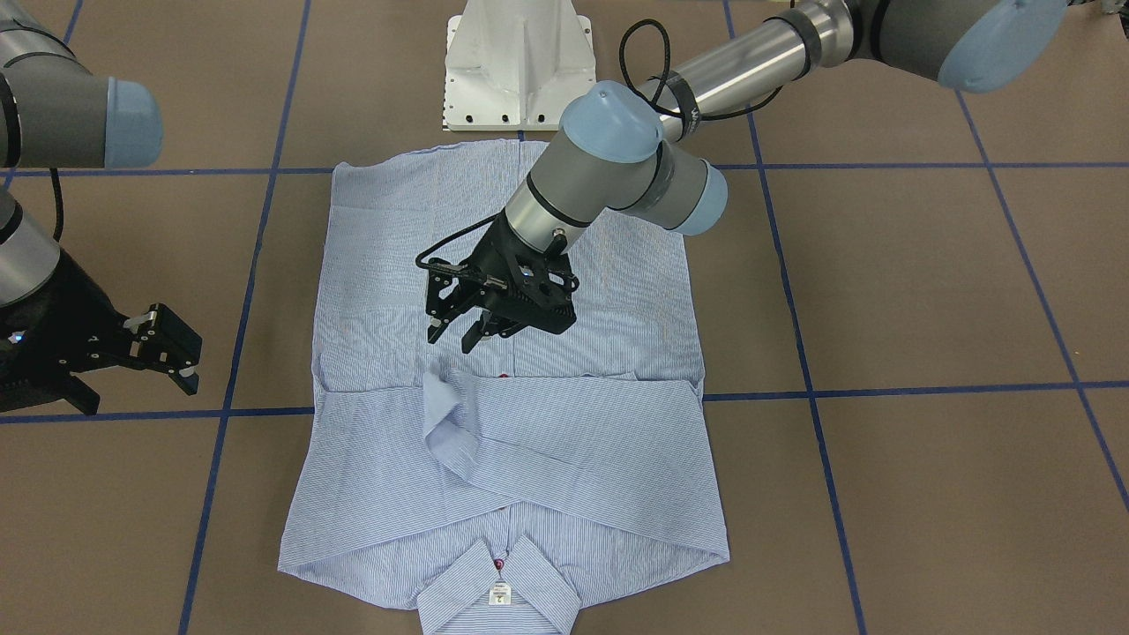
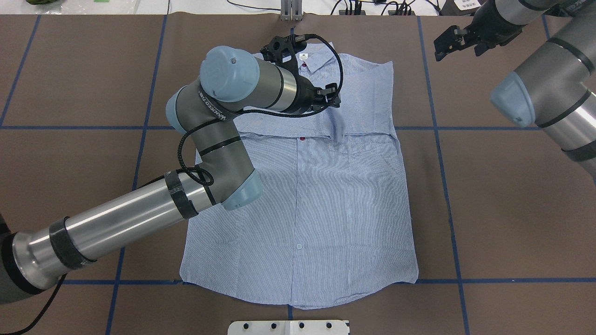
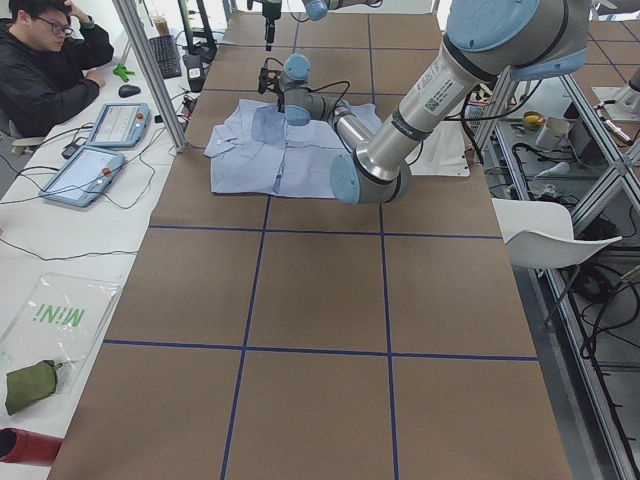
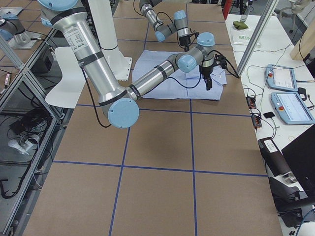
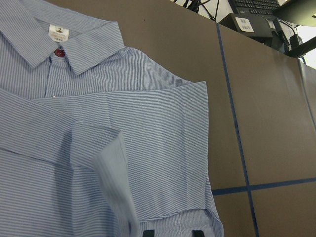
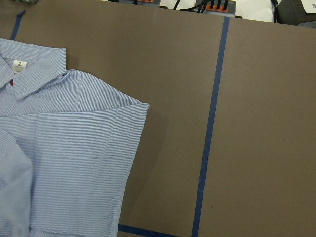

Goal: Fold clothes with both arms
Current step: 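Fold the sleeve with the left gripper across the shirt toward the collar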

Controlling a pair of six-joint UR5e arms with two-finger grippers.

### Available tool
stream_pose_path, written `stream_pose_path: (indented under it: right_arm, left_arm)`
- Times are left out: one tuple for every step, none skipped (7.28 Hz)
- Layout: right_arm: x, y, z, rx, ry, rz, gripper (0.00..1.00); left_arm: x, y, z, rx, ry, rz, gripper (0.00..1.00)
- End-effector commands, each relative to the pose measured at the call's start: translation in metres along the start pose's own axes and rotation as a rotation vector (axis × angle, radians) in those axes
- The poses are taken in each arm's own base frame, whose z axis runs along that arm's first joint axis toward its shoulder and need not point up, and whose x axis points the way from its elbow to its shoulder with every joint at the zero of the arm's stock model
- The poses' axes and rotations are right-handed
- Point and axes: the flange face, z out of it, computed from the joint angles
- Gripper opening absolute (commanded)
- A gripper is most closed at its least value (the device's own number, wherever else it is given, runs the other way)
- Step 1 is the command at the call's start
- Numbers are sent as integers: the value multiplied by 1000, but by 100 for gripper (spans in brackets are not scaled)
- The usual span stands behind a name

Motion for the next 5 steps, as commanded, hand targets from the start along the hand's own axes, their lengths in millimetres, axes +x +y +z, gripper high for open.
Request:
stream_pose_path:
  right_arm:
    - [-15,8,10,-15,-7,28,100]
    - [-33,16,11,-16,-19,47,100]
    - [-65,33,11,-6,-35,94,100]
    - [-107,65,17,24,-31,143,100]
    - [-148,117,25,54,-28,175,100]
  left_arm:
    - [1,4,-7,-69,-90,101,100]
    - [-20,0,-32,-81,-152,171,100]
    - [-62,-1,-73,-80,-152,222,100]
    - [-104,-4,-103,-119,-157,257,100]
    - [-134,0,-125,-122,-174,281,100]
